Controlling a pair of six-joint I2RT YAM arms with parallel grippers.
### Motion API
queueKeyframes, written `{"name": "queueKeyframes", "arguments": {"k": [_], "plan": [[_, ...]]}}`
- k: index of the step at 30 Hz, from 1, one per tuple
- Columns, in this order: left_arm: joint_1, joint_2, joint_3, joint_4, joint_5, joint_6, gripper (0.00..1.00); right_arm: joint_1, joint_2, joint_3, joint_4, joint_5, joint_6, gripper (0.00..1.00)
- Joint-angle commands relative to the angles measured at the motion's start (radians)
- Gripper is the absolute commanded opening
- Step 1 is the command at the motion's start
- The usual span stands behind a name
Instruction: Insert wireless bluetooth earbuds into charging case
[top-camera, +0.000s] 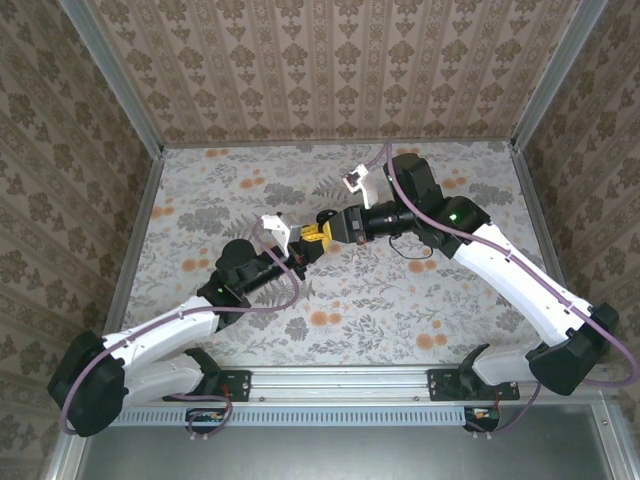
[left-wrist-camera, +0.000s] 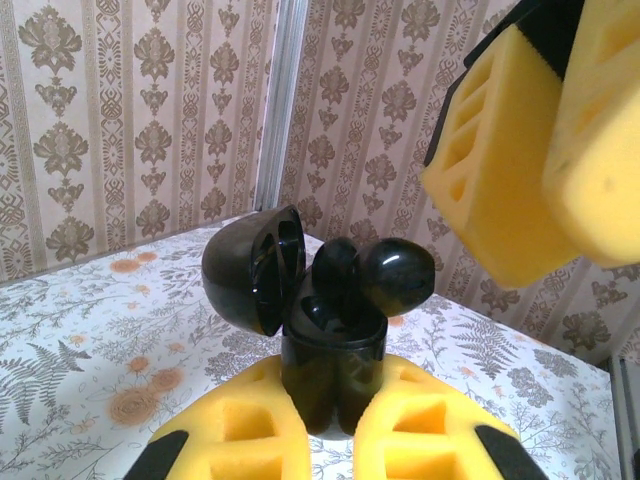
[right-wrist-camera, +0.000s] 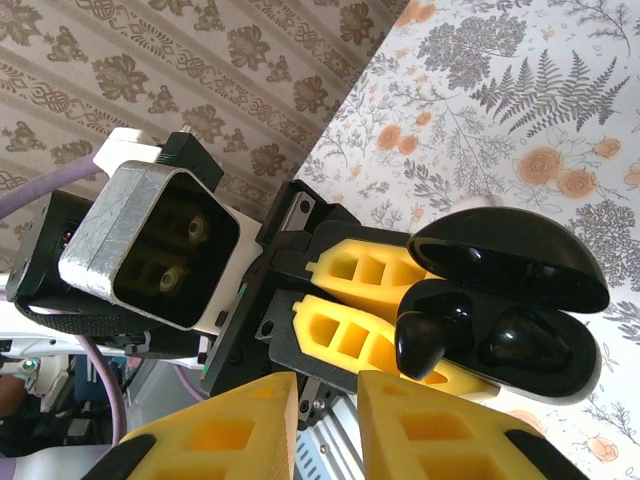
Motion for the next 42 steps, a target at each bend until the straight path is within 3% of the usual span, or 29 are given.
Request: {"name": "queueKeyframes", "arguments": {"k": [1, 23, 42], "plan": [[0.007, 0.007, 0.017, 0.037, 0.021, -0.016, 0.0, -0.002, 0.01, -0.016, 0.024, -0.029, 0.016, 0.23], [0.006, 0.023, 0.021, 0.053, 0.035, -0.024, 0.0, 0.014, 0.028, -0.021, 0.08, -0.061, 0.051, 0.2], [0.013, -0.003, 0.021, 0.017, 0.081, -0.006, 0.0, -0.034, -0.005, 0.139, -0.203, 0.098, -0.17, 0.21]]}}
